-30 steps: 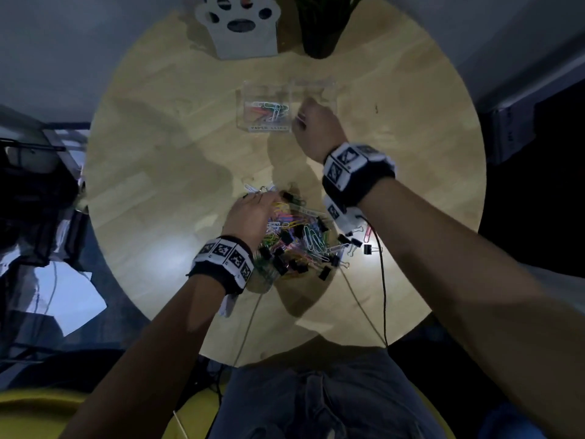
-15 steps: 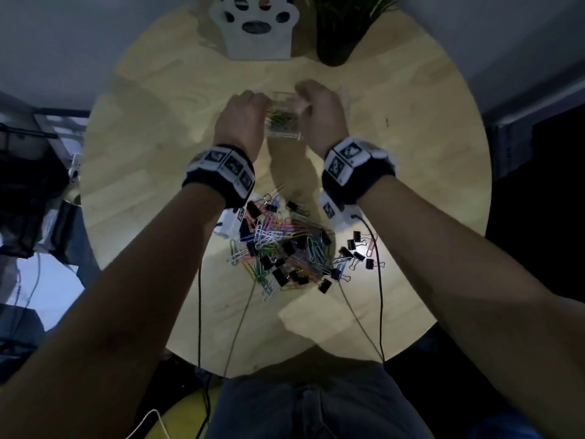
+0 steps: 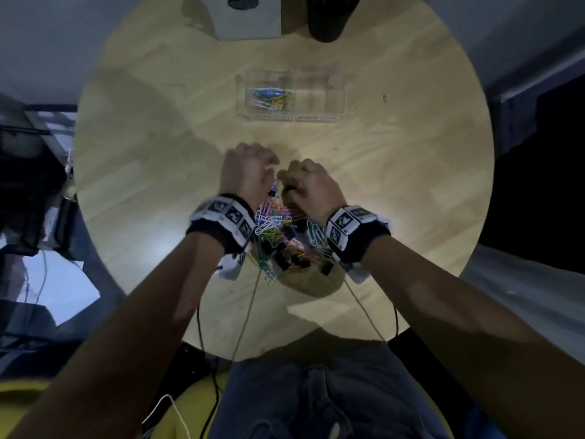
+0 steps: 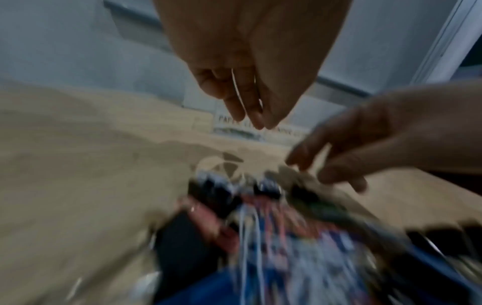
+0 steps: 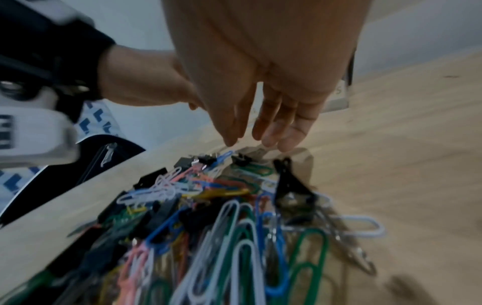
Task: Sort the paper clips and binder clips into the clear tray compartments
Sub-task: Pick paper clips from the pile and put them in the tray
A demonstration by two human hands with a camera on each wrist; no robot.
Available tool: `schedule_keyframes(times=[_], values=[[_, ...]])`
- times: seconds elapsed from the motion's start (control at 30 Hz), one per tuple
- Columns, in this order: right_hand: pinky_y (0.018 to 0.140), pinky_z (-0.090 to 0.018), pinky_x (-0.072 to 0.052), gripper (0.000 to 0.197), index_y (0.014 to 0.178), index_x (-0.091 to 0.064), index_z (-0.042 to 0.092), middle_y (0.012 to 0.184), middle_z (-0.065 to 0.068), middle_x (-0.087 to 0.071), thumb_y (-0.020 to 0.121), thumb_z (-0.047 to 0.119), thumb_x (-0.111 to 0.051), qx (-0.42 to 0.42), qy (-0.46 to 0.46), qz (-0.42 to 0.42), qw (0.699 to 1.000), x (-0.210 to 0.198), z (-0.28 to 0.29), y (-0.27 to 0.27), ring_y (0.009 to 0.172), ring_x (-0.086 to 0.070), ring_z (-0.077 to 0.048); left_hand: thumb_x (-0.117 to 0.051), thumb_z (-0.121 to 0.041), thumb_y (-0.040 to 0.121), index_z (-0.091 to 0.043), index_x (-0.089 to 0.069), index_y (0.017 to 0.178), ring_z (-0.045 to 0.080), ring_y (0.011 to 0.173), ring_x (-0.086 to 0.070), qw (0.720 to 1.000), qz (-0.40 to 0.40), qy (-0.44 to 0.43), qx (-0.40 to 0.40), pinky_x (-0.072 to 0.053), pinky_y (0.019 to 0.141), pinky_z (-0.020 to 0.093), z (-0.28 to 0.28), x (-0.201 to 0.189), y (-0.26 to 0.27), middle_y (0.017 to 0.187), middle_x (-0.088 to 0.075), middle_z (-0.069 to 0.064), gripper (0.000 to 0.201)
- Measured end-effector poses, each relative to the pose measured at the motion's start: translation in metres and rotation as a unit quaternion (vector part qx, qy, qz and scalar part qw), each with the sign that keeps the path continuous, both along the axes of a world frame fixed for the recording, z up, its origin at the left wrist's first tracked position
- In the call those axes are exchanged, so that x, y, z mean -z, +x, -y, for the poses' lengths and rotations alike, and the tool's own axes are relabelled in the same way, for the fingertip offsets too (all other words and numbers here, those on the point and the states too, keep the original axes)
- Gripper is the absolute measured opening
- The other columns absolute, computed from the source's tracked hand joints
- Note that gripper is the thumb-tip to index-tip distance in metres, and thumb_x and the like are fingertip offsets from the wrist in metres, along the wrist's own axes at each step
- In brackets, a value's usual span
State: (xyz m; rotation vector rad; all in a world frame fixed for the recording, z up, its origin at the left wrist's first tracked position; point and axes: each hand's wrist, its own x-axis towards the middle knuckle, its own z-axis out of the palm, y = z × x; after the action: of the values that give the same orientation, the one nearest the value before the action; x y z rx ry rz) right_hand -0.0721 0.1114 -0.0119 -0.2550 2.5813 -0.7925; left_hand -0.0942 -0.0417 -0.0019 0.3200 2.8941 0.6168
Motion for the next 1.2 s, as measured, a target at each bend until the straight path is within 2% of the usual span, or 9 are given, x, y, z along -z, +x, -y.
schedule_keyframes(times=[0.07, 0.17, 0.37, 0.47, 0.6, 0.7, 0.87, 1.1, 1.2], values=[[0.085, -0.036, -0.046, 0.034, 0.120, -0.059, 0.018, 0.120, -0.011, -0.050, 0.087, 0.014, -0.057, -0.036, 0.037, -0.004, 0.999, 0.003, 0.001, 0.001, 0.115, -0.046, -0.029, -0.055, -0.024, 0.085, -0.015, -0.061, 0.107, 0.031, 0.108, -0.050, 0.997, 0.046, -0.054, -0.013, -0.037, 0.092, 0.041, -0.001, 0.010, 0.025, 0.113, -0.061, 0.009, 0.024], [0.087, -0.039, -0.049, 0.026, 0.114, -0.060, 0.010, 0.121, -0.013, -0.048, 0.089, 0.013, -0.056, -0.009, 0.046, -0.002, 0.999, 0.008, -0.003, 0.004, 0.113, -0.048, -0.030, -0.057, -0.031, 0.084, -0.014, -0.056, 0.112, 0.032, 0.110, -0.046, 0.993, 0.085, -0.064, -0.044, -0.037, 0.090, 0.042, 0.000, 0.021, 0.041, 0.116, -0.055, 0.011, 0.033], [0.078, -0.038, -0.047, 0.025, 0.107, -0.059, 0.002, 0.116, -0.019, -0.052, 0.084, 0.006, -0.051, 0.120, 0.106, -0.048, 0.986, 0.009, -0.041, 0.009, 0.106, -0.053, -0.035, -0.057, -0.026, 0.086, -0.010, -0.057, 0.110, 0.034, 0.108, -0.047, 0.993, 0.097, -0.030, -0.058, -0.038, 0.089, 0.043, 0.000, 0.024, 0.048, 0.113, -0.056, 0.015, 0.029], [0.087, -0.041, -0.045, 0.029, 0.113, -0.057, 0.002, 0.119, -0.021, -0.051, 0.086, 0.009, -0.050, 0.160, 0.142, -0.040, 0.976, 0.009, -0.057, 0.010, 0.111, -0.050, -0.036, -0.058, -0.024, 0.086, -0.011, -0.058, 0.110, 0.033, 0.110, -0.045, 0.992, 0.098, -0.024, -0.071, -0.037, 0.092, 0.043, 0.005, 0.023, 0.053, 0.115, -0.055, 0.014, 0.027], [0.091, -0.040, -0.042, 0.032, 0.115, -0.058, 0.003, 0.115, -0.020, -0.057, 0.085, 0.009, -0.052, 0.082, 0.105, -0.071, 0.989, 0.004, -0.043, 0.011, 0.109, -0.052, -0.035, -0.059, -0.019, 0.087, -0.009, -0.058, 0.111, 0.033, 0.112, -0.042, 0.991, 0.108, 0.001, -0.084, -0.036, 0.095, 0.039, 0.011, 0.020, 0.057, 0.116, -0.054, 0.014, 0.026], [0.096, -0.039, -0.041, 0.035, 0.117, -0.055, 0.002, 0.120, -0.017, -0.055, 0.087, 0.019, -0.059, 0.013, 0.086, -0.026, 0.996, 0.003, -0.018, 0.010, 0.113, -0.050, -0.033, -0.060, -0.019, 0.086, -0.007, -0.059, 0.109, 0.035, 0.110, -0.043, 0.991, 0.104, -0.003, -0.090, -0.038, 0.092, 0.041, 0.014, 0.018, 0.058, 0.114, -0.054, 0.016, 0.026], [0.100, -0.039, -0.040, 0.051, 0.127, -0.044, 0.000, 0.130, -0.018, -0.046, 0.084, 0.019, -0.065, -0.009, 0.122, 0.036, 0.992, 0.005, -0.002, 0.007, 0.121, -0.044, -0.033, -0.056, -0.019, 0.083, -0.004, -0.058, 0.104, 0.036, 0.105, -0.046, 0.985, 0.101, -0.109, -0.086, -0.038, 0.083, 0.044, 0.024, 0.015, 0.057, 0.110, -0.054, 0.018, 0.025], [0.094, -0.040, -0.045, 0.025, 0.115, -0.052, -0.004, 0.124, -0.019, -0.053, 0.090, 0.002, -0.052, -0.023, 0.176, 0.023, 0.984, 0.012, -0.001, 0.023, 0.116, -0.047, -0.033, -0.052, -0.022, 0.089, -0.009, -0.055, 0.112, 0.034, 0.114, -0.043, 0.994, 0.064, -0.092, -0.015, -0.033, 0.094, 0.043, 0.003, 0.011, 0.045, 0.119, -0.052, 0.013, 0.027], [0.096, -0.042, -0.043, 0.035, 0.124, -0.044, -0.004, 0.128, -0.022, -0.048, 0.089, -0.006, -0.041, -0.027, 0.184, 0.013, 0.982, 0.010, 0.002, 0.030, 0.121, -0.042, -0.036, -0.055, -0.021, 0.089, -0.010, -0.047, 0.124, 0.033, 0.118, -0.042, 0.989, 0.094, -0.117, -0.005, -0.034, 0.098, 0.043, -0.009, 0.016, 0.034, 0.126, -0.048, 0.014, 0.038]])
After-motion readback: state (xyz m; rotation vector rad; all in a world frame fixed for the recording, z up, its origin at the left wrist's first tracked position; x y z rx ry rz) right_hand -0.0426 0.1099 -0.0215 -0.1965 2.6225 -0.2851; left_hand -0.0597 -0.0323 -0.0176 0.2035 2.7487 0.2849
